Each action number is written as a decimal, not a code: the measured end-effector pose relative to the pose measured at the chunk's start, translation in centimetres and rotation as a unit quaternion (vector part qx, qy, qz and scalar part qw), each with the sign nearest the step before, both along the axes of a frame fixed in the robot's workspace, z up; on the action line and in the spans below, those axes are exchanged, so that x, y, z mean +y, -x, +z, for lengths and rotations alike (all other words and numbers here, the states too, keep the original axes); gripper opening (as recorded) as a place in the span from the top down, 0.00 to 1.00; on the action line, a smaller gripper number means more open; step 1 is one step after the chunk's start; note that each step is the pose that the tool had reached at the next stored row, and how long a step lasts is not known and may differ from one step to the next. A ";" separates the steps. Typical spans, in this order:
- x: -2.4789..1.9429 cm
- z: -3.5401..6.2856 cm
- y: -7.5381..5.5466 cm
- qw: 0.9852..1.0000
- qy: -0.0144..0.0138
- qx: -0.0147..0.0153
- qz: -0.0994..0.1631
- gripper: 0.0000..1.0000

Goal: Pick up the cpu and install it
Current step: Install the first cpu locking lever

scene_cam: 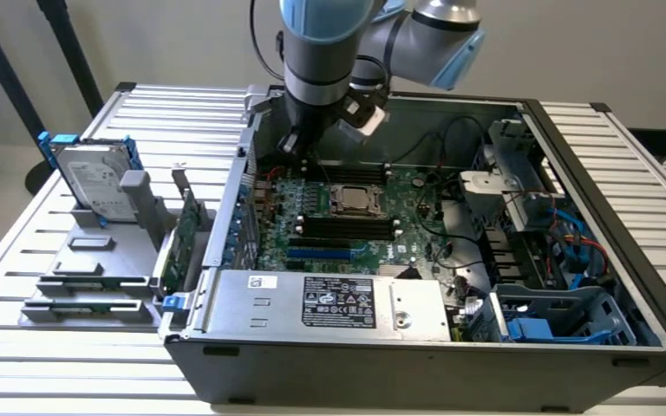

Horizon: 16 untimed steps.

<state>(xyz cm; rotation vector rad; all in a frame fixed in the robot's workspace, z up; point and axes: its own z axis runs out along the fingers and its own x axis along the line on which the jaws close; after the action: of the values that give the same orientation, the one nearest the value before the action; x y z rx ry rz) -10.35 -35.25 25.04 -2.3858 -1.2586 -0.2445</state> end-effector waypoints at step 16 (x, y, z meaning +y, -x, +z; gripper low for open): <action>-0.13 -0.23 1.0 1.000 0.008 0.000 -0.014 0.89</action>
<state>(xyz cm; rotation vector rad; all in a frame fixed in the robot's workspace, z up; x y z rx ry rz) -11.32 -35.38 24.81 -2.4190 -1.2334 -0.2438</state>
